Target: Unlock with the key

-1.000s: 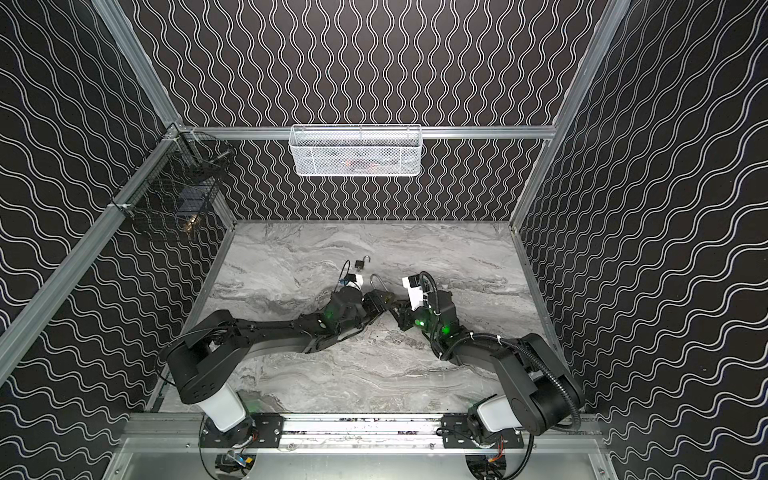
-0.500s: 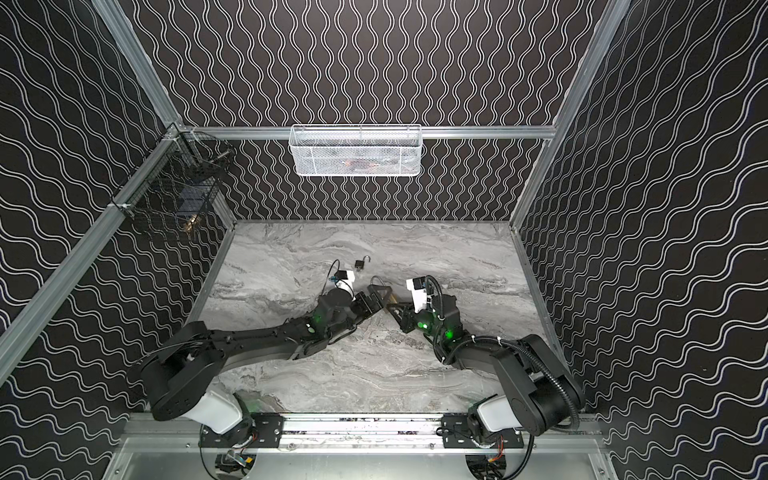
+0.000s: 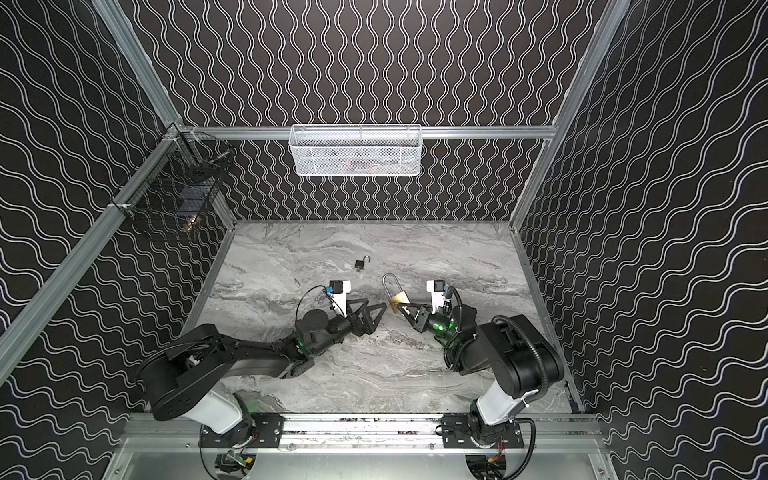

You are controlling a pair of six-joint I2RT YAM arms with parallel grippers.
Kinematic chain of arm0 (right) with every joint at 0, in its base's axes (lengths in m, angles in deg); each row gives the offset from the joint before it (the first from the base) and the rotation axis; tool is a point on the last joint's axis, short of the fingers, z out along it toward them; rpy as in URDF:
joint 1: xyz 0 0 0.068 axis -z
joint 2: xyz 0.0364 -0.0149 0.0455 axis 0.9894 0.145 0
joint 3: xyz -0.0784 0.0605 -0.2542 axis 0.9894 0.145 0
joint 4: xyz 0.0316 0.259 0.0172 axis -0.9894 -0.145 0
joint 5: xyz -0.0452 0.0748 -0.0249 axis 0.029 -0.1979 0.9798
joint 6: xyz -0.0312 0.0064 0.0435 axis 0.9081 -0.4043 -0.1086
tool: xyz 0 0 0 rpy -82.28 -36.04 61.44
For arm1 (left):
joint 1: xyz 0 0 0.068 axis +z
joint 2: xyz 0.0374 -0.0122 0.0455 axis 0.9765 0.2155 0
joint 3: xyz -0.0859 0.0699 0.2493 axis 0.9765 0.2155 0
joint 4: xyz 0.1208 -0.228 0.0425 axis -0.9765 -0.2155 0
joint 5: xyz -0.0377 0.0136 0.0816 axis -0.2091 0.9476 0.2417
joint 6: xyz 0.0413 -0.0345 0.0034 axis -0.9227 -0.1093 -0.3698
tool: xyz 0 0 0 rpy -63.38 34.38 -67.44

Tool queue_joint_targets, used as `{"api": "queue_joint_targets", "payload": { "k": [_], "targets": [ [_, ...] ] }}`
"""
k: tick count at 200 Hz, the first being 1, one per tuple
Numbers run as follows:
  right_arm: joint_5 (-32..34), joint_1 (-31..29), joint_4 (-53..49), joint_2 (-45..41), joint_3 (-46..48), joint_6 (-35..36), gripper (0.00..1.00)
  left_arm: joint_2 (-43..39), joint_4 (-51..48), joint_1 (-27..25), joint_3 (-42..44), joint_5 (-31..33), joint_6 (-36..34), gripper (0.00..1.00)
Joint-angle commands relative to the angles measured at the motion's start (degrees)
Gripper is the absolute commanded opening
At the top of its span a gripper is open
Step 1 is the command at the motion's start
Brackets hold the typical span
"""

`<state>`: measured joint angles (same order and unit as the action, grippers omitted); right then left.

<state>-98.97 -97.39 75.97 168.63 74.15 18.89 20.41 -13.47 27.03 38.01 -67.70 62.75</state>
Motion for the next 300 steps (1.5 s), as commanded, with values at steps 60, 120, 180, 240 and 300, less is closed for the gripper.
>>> {"api": "queue_joint_targets", "payload": {
  "k": [60, 120, 180, 240, 300],
  "targets": [
    [-5.0, 0.1, 16.9, -4.9, 1.3, -2.4, 0.00, 11.6, 22.1, 2.7, -2.5, -12.5, -0.3, 0.74],
    [-6.1, 0.0, 16.9, -5.7, 1.4, -2.1, 0.00, 16.1, 22.1, 3.8, -7.3, -15.6, 3.7, 0.57],
    [-5.8, 0.0, 16.9, -5.3, 1.4, -1.9, 0.00, 17.9, 22.1, 3.7, -9.9, -19.5, 5.7, 0.44],
    [-5.5, 0.0, 16.9, -4.5, 1.1, -1.9, 0.00, 20.6, 22.1, 3.6, -13.4, -24.5, 7.0, 0.16],
    [-4.6, 0.0, 16.9, -4.6, 1.5, -1.6, 0.24, 20.5, 22.1, 3.8, -13.5, -25.3, 8.9, 0.00]
  ]
}}
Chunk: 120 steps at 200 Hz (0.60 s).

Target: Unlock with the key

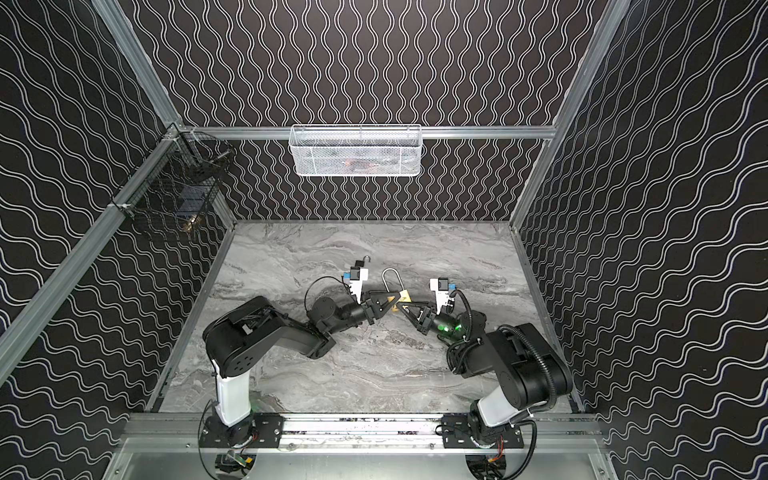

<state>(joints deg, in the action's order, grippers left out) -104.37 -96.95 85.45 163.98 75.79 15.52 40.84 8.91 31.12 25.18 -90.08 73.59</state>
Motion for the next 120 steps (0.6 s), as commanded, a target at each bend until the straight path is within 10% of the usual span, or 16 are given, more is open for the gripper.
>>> {"api": "queue_joint_targets", "payload": {
  "k": [1, 47, 120],
  "targets": [
    [0.8, -0.4, 7.4, 0.0, -0.1, 1.8, 0.25, 0.0, -0.3, -0.3, -0.6, -2.9, -1.9, 0.00],
    [1.7, -0.4, 7.4, -0.9, 0.6, 2.4, 0.39, -1.6, -0.3, 0.9, -0.1, -3.7, -0.9, 0.00],
    [2.6, 0.6, 7.5, -1.4, 1.4, 2.5, 0.31, -3.1, -0.3, 1.8, 0.5, -5.3, -0.3, 0.00]
  ]
}}
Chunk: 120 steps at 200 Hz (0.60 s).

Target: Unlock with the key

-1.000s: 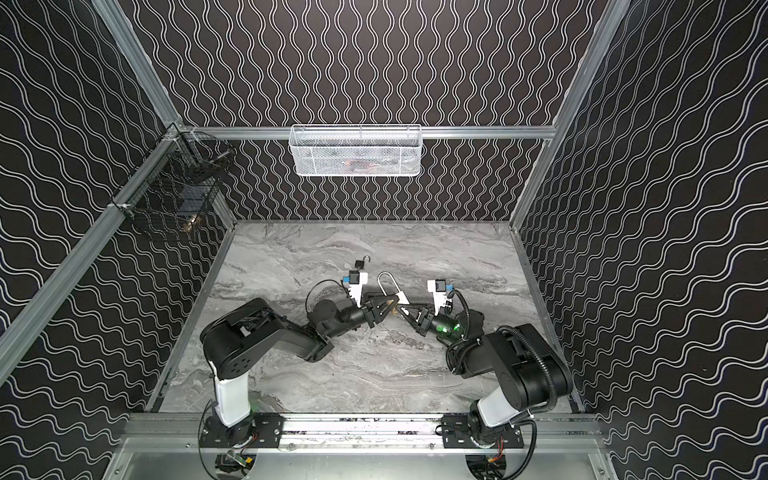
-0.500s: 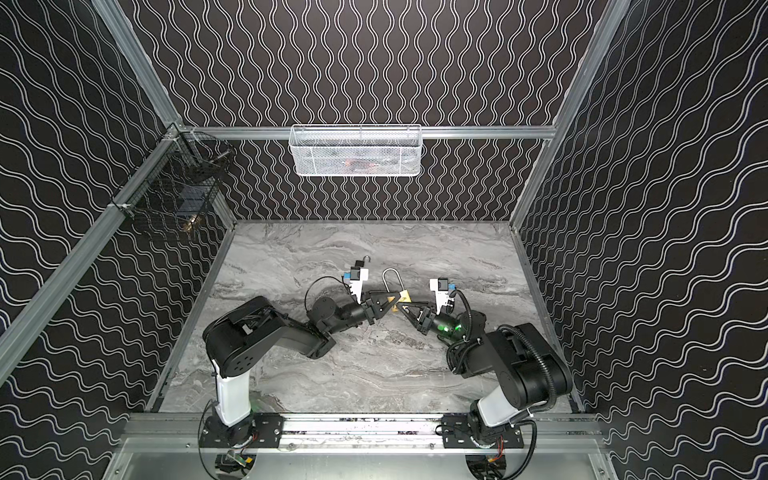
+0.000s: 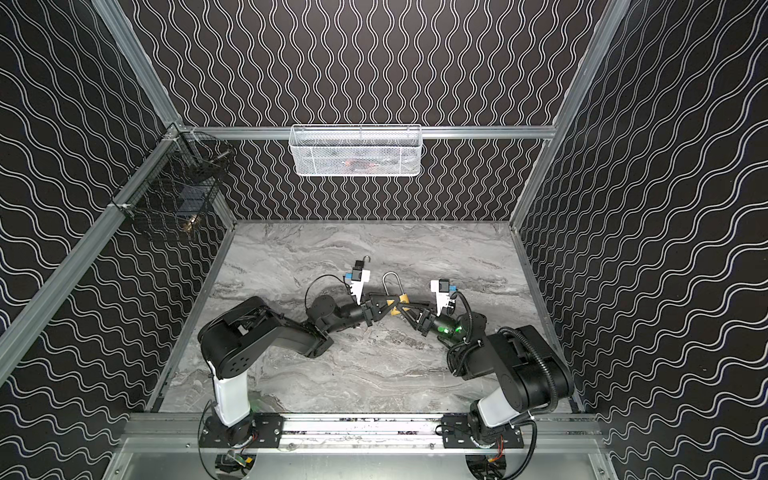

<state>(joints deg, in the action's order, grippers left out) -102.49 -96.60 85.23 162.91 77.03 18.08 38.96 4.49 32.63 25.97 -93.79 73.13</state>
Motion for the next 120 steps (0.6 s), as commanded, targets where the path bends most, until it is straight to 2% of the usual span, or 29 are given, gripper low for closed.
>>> {"api": "queue_joint_targets", "payload": {
  "k": [1, 17, 45, 70, 106, 115, 120],
  "targets": [
    [0.7, 0.3, 7.6, -0.3, 0.1, -0.1, 0.31, -1.3, 4.1, 0.3, -0.3, -1.6, 0.1, 0.00],
    [0.2, 0.4, 7.6, -0.4, 0.0, -0.2, 0.22, -2.0, 4.1, 0.5, 0.0, -1.6, -0.2, 0.00],
    [0.1, 0.4, 7.6, -0.2, 0.0, -0.2, 0.17, -2.4, 4.1, 1.1, 0.4, -1.5, 0.0, 0.00],
    [-1.1, 0.4, 7.6, 0.1, -0.5, -0.6, 0.00, -1.9, 4.1, 1.1, 0.4, -1.3, 0.2, 0.00],
    [-1.1, 0.4, 7.6, 0.2, -0.6, -0.7, 0.00, -1.1, 4.2, 0.9, -1.1, -4.0, 0.5, 0.00],
    [-1.0, 0.4, 7.6, 0.2, -0.5, -0.9, 0.00, -1.1, 4.2, 0.6, -1.6, -5.2, 0.2, 0.15],
    [-1.0, 0.4, 7.6, 0.2, -0.5, -0.9, 0.00, -1.0, 4.2, 0.5, -1.9, -6.0, 0.1, 0.20]
  ]
}}
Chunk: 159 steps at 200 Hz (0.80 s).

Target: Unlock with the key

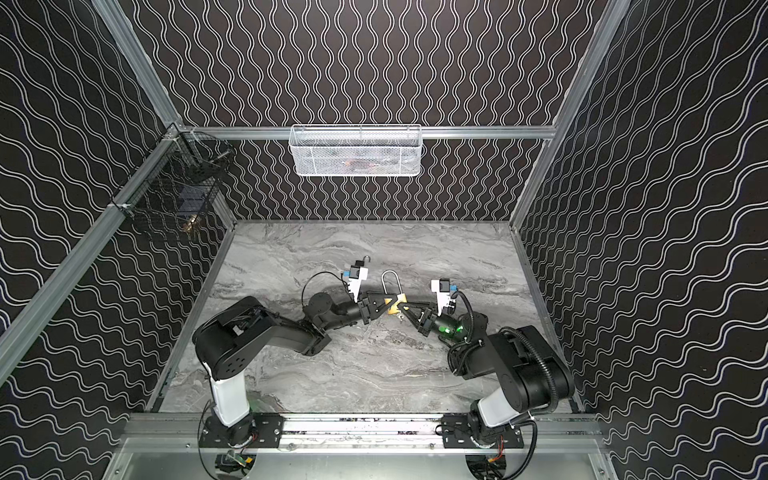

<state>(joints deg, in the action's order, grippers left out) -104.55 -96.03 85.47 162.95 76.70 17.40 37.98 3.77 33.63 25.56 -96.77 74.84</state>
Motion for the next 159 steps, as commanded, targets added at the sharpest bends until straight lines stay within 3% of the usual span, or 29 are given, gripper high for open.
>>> {"api": "queue_joint_targets", "payload": {
  "k": [1, 17, 70, 110, 138, 159],
  "targets": [
    [1.1, -0.1, 7.4, 0.2, -0.2, -0.2, 0.00, -0.1, 4.9, -0.6, -1.5, -3.1, -1.7, 0.20],
    [1.7, -0.1, 7.5, 0.0, 0.1, -0.1, 0.00, -0.3, 4.9, -1.2, -1.8, -4.3, -2.2, 0.27],
    [3.3, 0.2, 7.4, -0.8, 1.0, -0.2, 0.00, 0.3, 4.9, -2.0, -0.6, -4.4, -1.9, 0.29],
    [4.3, 0.6, 7.4, -1.5, 1.7, 0.0, 0.00, 2.0, 5.0, -2.4, -1.7, -5.5, -0.9, 0.22],
    [4.7, 0.9, 7.3, -1.7, 2.0, 0.1, 0.00, 3.0, 4.9, -2.7, -2.4, -5.5, -0.3, 0.04],
    [5.5, 1.0, 7.4, -2.0, 2.3, 0.2, 0.00, 3.5, 4.9, -3.2, -3.3, -6.1, 0.0, 0.08]
  ]
}}
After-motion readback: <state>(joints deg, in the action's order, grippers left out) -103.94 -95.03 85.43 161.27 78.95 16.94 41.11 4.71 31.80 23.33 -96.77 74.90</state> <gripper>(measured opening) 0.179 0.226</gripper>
